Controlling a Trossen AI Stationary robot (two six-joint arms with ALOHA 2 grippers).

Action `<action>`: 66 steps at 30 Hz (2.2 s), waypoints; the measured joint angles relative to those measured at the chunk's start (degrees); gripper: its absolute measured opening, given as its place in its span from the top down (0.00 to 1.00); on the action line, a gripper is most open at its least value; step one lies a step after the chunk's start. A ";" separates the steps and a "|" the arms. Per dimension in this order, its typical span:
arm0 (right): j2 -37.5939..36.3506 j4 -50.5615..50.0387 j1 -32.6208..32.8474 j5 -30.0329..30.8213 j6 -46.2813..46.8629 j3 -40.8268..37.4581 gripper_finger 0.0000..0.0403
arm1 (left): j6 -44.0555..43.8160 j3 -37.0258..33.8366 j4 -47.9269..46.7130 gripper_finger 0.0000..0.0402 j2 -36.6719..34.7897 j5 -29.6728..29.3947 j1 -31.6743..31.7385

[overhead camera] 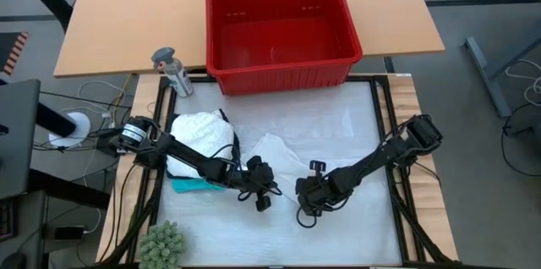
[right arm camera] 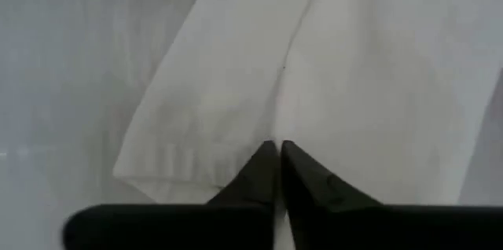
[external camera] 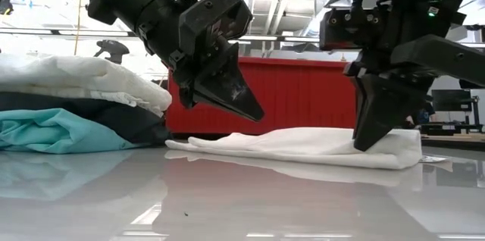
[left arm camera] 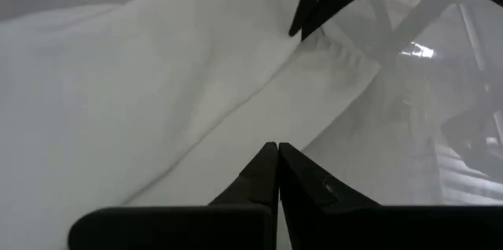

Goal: Fold laundry
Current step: Fold the white shorts

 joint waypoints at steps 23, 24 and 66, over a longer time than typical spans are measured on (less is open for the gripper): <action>-0.17 -9.29 -2.46 -7.72 -11.17 13.98 0.96 | -7.01 0.11 1.27 1.00 4.59 4.10 -1.34; -0.17 -9.36 -2.59 -7.71 -11.09 13.64 0.96 | -8.21 0.11 1.25 1.00 4.56 2.39 -1.91; 2.94 3.04 -0.58 -22.41 -8.87 13.17 0.90 | -9.19 6.12 6.75 1.00 12.11 1.13 -1.29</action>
